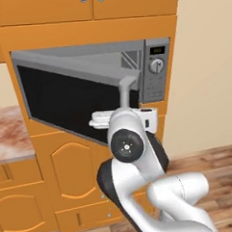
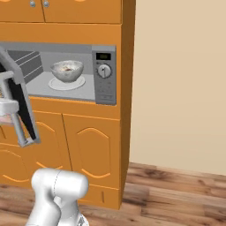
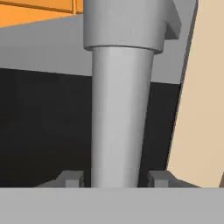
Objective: The microwave is finished heating the steak and lemon wedge. Take the bowl containing the food and place it on the dining counter.
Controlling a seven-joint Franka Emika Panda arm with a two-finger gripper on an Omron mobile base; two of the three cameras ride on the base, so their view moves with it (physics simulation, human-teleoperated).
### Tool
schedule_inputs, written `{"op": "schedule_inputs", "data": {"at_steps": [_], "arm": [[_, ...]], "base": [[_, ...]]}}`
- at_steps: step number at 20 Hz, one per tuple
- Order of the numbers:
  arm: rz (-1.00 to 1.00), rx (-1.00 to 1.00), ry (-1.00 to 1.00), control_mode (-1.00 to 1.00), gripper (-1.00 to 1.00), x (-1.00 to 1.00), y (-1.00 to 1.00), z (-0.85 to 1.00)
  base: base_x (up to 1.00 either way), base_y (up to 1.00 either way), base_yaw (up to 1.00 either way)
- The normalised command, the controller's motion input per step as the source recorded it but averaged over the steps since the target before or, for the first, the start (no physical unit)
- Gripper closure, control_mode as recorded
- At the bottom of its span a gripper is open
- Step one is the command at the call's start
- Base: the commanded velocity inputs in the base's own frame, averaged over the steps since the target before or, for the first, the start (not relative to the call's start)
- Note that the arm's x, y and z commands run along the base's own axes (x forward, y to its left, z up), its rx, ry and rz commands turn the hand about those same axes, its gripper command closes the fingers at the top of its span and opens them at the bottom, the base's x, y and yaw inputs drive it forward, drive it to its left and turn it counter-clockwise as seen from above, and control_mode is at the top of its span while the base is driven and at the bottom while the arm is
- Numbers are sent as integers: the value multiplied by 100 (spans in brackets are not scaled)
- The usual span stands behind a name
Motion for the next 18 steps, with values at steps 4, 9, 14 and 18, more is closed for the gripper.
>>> {"op": "schedule_inputs", "data": {"at_steps": [4,9,14,18], "arm": [[4,0,-25,-100,-100,-100,0,-7],[6,-3,-17,-100,-100,-100,0,-66],[1,0,-18,-100,-100,-100,-13,-28],[-2,-2,-8,-100,-100,-79,14,-8]], "base": [[0,0,0],[0,0,0],[0,0,0],[0,0,0]]}}
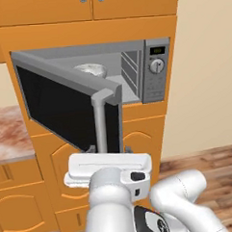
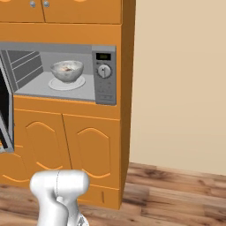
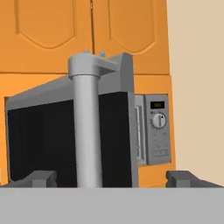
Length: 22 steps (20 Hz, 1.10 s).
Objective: The microwave is finished heating the steak and lemon wedge. Take the bowl containing the food and place it on the dining counter.
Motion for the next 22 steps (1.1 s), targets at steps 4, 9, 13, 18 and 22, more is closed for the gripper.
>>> {"op": "schedule_inputs", "data": {"at_steps": [4,9,13,18,22], "arm": [[-2,-1,-6,-100,-100,-8,22,0],[1,9,-4,-100,-100,-22,-68,6],[9,25,0,-100,-100,-7,-100,15],[14,28,0,-100,-100,0,-100,9],[21,27,1,-100,-100,32,-100,0]], "base": [[0,0,0],[0,0,0],[0,0,0],[0,0,0],[0,0,0]]}}
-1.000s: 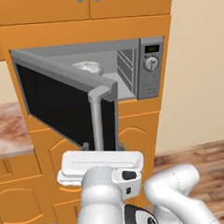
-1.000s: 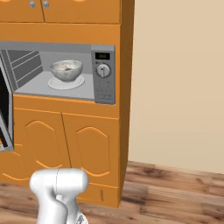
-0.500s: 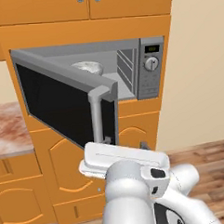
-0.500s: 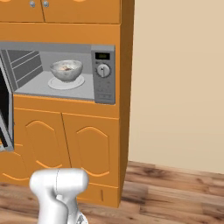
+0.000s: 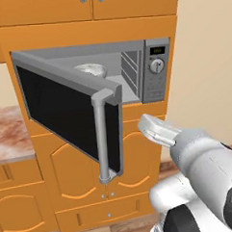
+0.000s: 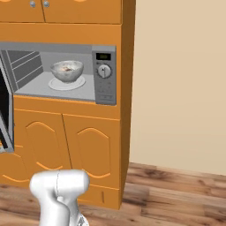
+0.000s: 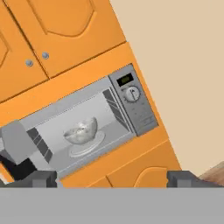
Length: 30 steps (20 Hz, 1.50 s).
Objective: The microwave is finished heating the steak and lemon wedge. Take the bowl containing the food and place it on the dining counter.
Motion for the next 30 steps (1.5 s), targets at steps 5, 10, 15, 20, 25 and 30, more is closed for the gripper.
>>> {"op": "schedule_inputs", "data": {"at_steps": [5,10,15,20,25,30], "arm": [[30,18,11,-100,-100,42,-100,-19],[47,11,27,-100,-100,44,-74,-45],[58,23,32,-100,-100,84,-13,-54],[43,24,25,-100,-100,87,52,-24],[37,18,19,-100,-100,78,99,-28],[29,11,14,-100,-100,34,100,-17]], "base": [[0,0,0],[0,0,0],[0,0,0],[0,0,0],[0,0,0],[0,0,0]]}}
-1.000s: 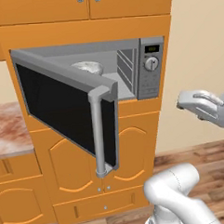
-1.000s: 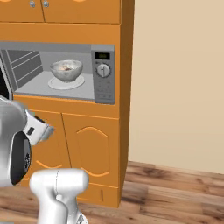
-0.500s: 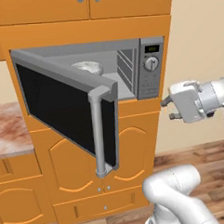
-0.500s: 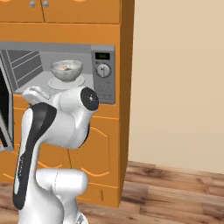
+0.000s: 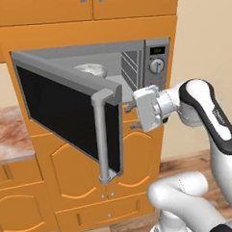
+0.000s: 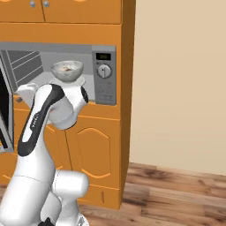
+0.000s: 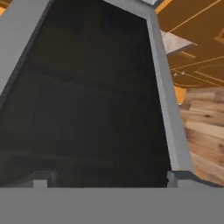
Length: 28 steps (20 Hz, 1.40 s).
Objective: The microwave is finished heating the steak and lemon wedge. Take the bowl containing the food and place it on the dining counter.
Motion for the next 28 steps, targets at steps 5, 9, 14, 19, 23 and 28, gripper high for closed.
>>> {"op": "schedule_inputs", "data": {"at_steps": [5,9,14,19,23,28], "arm": [[33,4,13,-100,-100,-9,100,-15],[31,0,3,-100,-100,-37,100,-29],[21,0,0,-100,-100,-42,100,-37],[2,2,0,-100,-100,-5,93,-17],[-3,-1,-1,-100,-100,4,-22,0],[-29,0,-14,-100,-100,11,-100,27]], "base": [[0,0,0],[0,0,0],[0,0,0],[0,0,0],[0,0,0],[0,0,0]]}}
